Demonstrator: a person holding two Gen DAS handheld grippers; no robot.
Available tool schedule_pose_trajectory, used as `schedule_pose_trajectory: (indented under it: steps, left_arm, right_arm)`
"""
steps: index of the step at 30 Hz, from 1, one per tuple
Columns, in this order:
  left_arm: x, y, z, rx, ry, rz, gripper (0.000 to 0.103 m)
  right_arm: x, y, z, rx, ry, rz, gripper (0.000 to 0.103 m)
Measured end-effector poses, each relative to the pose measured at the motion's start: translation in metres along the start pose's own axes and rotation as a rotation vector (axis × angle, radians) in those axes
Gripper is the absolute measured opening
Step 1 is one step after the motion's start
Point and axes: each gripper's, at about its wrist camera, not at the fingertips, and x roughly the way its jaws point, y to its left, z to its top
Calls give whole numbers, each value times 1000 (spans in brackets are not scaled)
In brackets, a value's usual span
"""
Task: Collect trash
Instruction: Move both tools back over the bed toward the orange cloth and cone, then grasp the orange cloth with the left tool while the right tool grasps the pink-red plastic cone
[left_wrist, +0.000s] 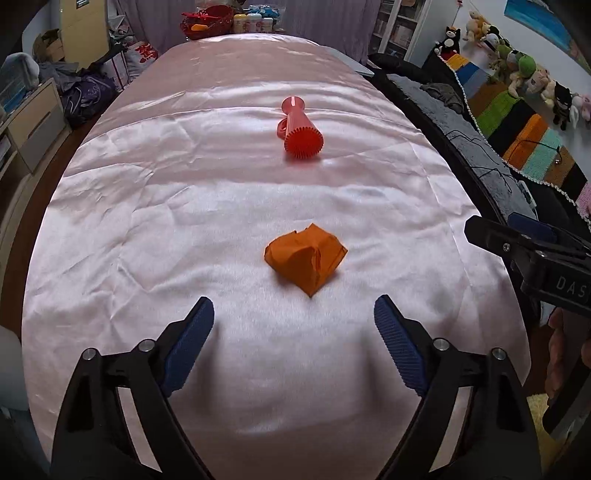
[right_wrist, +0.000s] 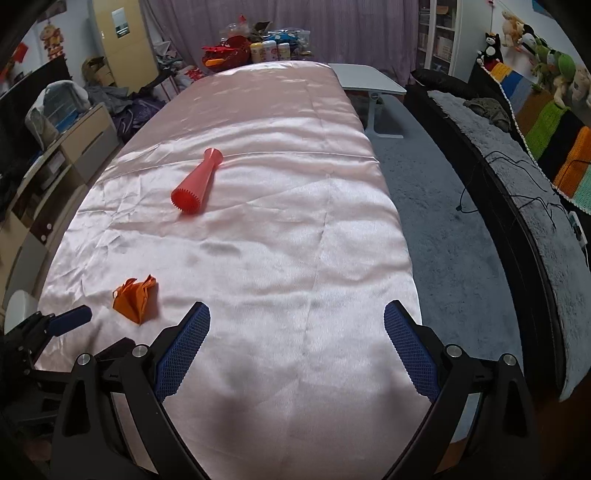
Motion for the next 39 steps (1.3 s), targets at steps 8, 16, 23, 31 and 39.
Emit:
schedule_pose_trajectory:
  steps: [8, 16, 23, 31, 39]
  left_arm:
    - [26, -5, 20, 8, 5, -5, 63]
    - [28, 9, 32, 19, -15, -10, 46]
    - [14, 42, 47, 1, -53, 28, 45]
    - [9, 78, 56, -29, -68, 65, 45]
    - [3, 85, 54, -32, -77, 57, 45]
  right_arm:
    - [16, 3, 24, -14, 3, 23, 96]
    - [36, 21, 49, -31, 3, 60, 96]
    - [70, 51, 82, -12, 2, 126, 96]
    - [108, 95, 105, -70, -11, 122, 77]
    - [125, 113, 97, -113, -4, 78, 37]
